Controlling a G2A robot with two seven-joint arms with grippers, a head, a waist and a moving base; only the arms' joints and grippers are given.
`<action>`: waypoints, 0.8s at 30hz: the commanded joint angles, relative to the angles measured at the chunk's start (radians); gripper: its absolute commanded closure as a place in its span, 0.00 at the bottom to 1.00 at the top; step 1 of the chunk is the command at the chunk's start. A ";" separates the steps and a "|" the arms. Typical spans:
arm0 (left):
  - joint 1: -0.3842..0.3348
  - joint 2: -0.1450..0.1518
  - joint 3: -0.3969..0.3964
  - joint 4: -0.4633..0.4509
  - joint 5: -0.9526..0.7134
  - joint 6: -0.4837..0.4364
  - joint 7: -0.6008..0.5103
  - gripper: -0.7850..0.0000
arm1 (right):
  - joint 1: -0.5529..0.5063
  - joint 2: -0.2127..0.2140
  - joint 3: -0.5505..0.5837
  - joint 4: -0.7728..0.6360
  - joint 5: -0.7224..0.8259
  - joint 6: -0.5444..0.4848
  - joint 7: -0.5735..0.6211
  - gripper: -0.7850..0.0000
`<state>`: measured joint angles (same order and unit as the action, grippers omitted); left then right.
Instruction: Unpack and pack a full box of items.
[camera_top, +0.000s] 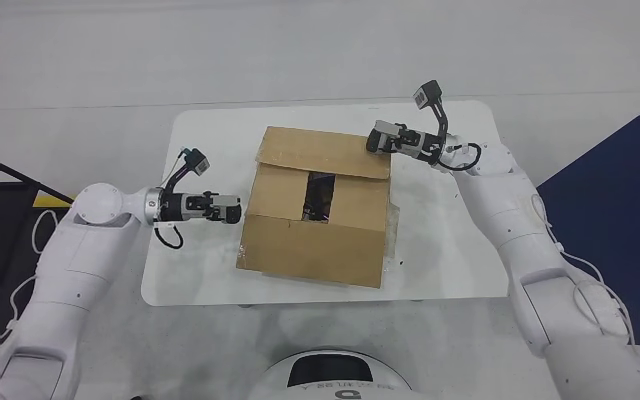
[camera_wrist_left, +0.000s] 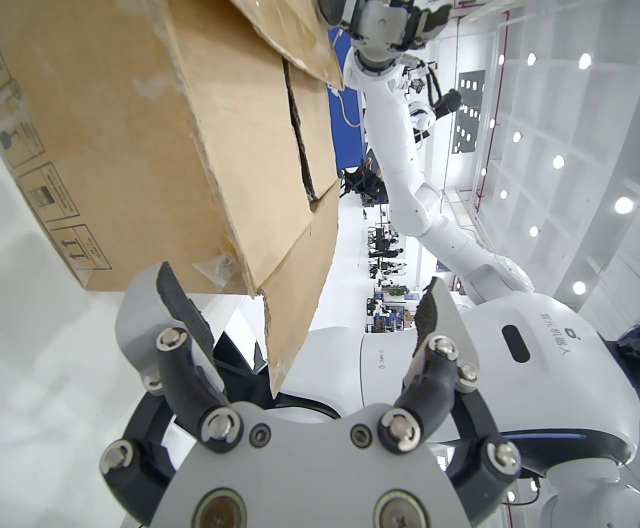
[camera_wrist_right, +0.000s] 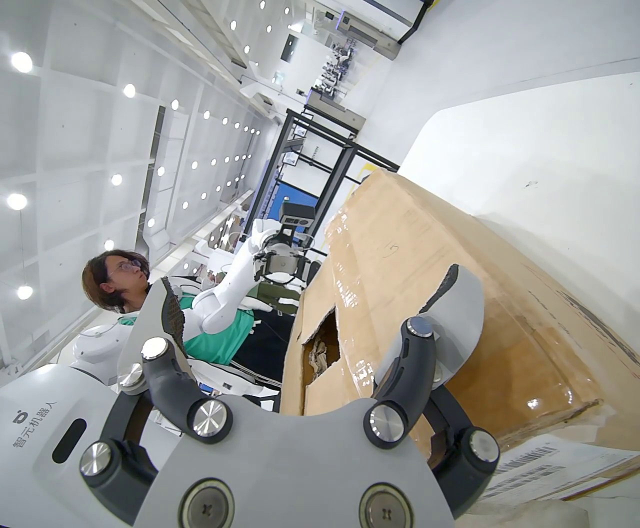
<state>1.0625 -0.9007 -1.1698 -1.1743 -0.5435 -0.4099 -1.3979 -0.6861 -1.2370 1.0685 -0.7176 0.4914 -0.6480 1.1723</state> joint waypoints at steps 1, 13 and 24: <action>0.025 0.004 -0.007 -0.014 0.013 -0.014 0.001 0.00 | 0.000 0.000 0.000 0.000 0.000 0.000 0.000 0.00; 0.146 0.055 -0.004 -0.169 -0.013 0.131 -0.138 0.00 | 0.000 0.000 0.000 0.000 0.000 0.000 0.000 0.00; 0.065 0.105 0.123 -0.206 -0.234 0.126 -0.138 0.00 | 0.000 0.000 0.000 0.000 0.000 0.000 0.000 0.00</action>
<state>1.1344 -0.8022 -1.0660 -1.3607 -0.7402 -0.2838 -1.5358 -0.6861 -1.2370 1.0685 -0.7176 0.4914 -0.6480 1.1723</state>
